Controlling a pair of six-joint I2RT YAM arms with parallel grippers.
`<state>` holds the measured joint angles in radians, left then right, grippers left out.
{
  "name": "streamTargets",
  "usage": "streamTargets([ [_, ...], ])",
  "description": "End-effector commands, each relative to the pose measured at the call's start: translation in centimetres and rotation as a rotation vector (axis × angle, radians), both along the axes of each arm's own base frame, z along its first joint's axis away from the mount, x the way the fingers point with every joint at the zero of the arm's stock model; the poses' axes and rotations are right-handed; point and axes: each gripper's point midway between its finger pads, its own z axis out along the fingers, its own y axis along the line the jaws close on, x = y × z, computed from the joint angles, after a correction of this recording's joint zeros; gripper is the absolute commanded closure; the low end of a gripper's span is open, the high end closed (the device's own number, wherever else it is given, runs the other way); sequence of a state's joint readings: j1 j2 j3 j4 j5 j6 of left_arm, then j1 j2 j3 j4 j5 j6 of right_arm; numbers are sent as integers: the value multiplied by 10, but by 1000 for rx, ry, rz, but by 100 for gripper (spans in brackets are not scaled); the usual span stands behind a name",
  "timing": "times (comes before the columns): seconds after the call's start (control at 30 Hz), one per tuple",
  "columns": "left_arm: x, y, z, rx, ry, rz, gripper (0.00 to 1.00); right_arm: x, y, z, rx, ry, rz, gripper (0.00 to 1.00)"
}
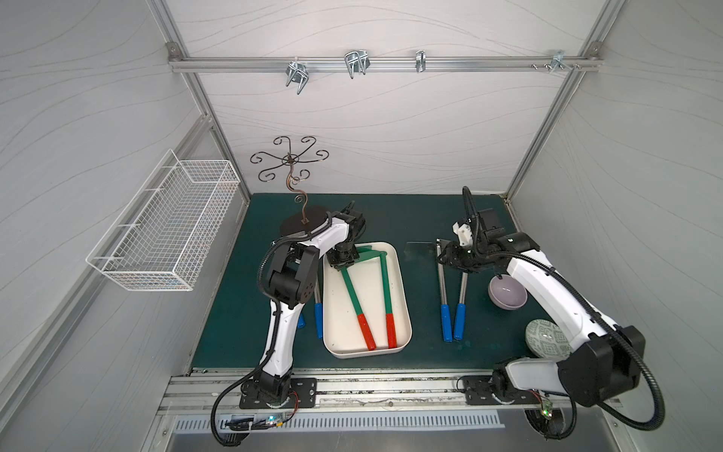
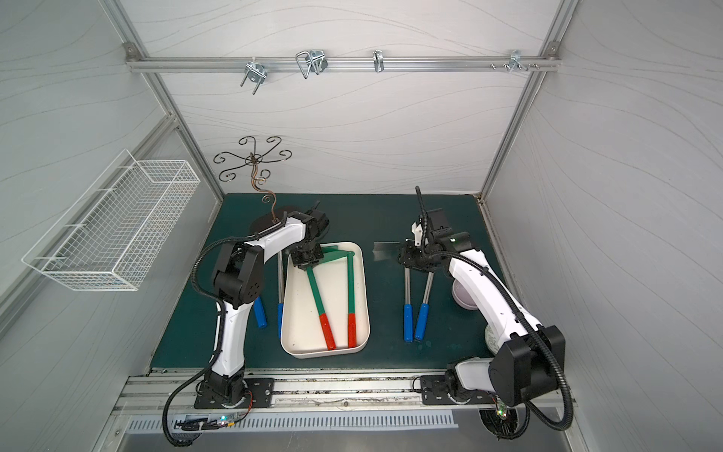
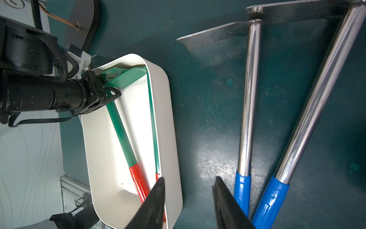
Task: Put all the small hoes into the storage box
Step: Place the hoe in the storage box.
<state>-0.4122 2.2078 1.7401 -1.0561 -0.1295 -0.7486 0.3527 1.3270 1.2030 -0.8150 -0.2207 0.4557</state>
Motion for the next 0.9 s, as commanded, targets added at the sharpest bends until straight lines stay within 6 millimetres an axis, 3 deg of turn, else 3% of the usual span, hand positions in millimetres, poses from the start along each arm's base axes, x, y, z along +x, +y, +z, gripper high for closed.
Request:
streamTargets([
  [0.0, 1, -6, 11, -12, 2, -19, 95, -2, -3, -9, -14, 26, -5, 58],
  [0.2, 0, -6, 20, -23, -16, -27, 67, -2, -2, -10, -11, 30, -6, 58],
  [0.67, 1, -5, 54, -48, -85, -42, 50, -3, -3, -10, -15, 30, -9, 56],
  [0.87, -3, 2, 103, -61, -196, -76, 35, -4, -10, -6, -41, 16, -24, 55],
])
